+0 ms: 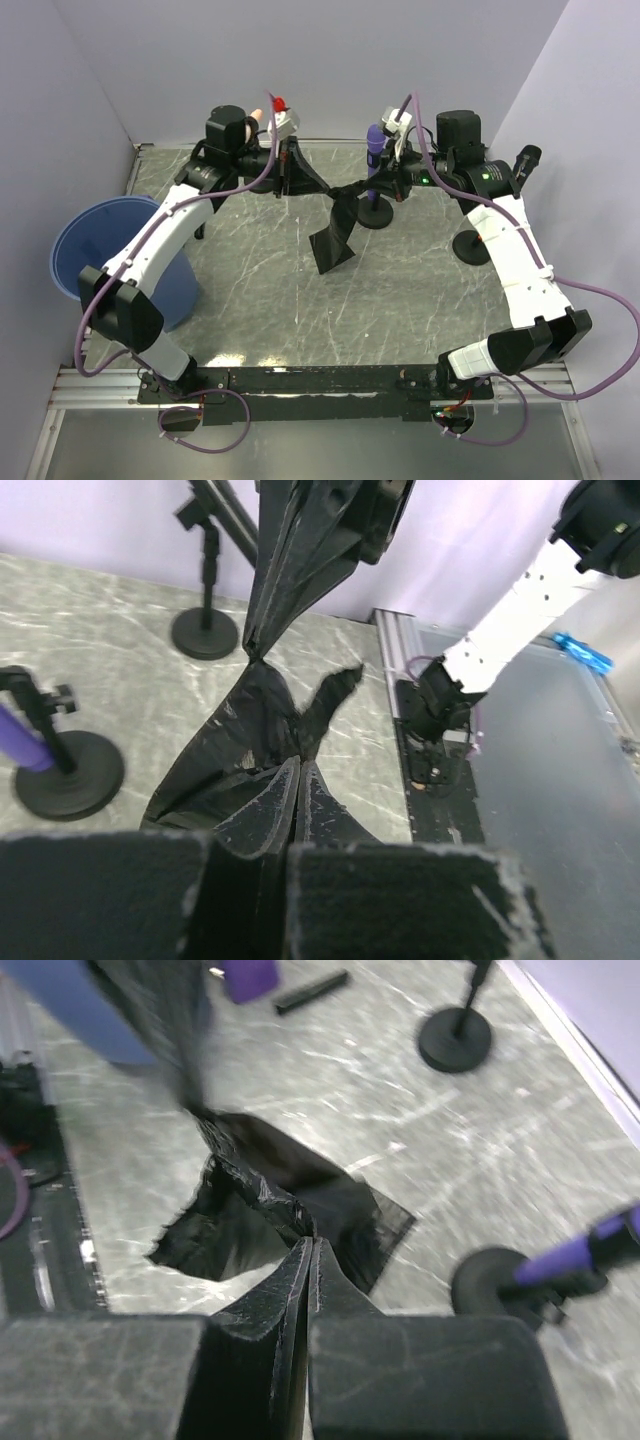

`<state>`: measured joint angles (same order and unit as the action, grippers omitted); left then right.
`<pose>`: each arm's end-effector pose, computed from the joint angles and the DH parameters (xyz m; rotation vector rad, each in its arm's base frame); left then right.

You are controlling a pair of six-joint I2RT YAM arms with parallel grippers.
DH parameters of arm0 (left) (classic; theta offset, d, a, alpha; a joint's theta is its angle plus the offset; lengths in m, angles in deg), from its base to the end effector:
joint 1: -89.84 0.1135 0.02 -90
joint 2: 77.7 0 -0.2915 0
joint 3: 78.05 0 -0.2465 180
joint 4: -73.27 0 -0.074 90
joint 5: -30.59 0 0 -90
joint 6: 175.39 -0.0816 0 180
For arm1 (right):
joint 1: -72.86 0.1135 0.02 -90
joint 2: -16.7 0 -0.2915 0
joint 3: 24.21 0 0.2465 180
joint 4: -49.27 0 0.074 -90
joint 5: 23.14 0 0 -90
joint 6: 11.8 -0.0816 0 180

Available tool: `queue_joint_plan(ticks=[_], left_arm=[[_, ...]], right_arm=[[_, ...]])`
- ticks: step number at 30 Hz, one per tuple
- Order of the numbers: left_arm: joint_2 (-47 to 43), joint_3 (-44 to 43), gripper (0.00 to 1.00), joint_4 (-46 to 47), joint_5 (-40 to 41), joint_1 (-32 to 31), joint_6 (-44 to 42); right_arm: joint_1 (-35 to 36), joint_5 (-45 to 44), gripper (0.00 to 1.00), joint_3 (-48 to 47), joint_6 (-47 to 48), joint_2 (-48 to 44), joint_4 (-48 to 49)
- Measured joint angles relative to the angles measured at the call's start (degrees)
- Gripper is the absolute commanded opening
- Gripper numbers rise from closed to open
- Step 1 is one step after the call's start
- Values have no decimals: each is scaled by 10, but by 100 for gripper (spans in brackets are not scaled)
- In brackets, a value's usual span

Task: Put the trash bags into the trash bin
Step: Unfold the trash bag at the center of the board.

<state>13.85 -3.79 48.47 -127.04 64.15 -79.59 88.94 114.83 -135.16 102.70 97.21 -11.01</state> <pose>0.3008 -0.2284 0.4460 1.1679 1.4413 -1.4105 0.2677 0.1402 0.4619 -1.1338 1.6350 0.7730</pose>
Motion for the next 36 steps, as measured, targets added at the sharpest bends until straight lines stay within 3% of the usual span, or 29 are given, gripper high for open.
queue_joint_plan(ticks=[21,33,36], left_arm=[[-31,8,1,-30,53,21,-27],[-54,23,1,-37,77,38,-44],[-57,26,1,-32,95,38,-58]], right_arm=[[0,-152,0,53,10,-56,18],[-5,-186,1,78,38,-99,20],[-6,-189,29,92,48,-108,17]])
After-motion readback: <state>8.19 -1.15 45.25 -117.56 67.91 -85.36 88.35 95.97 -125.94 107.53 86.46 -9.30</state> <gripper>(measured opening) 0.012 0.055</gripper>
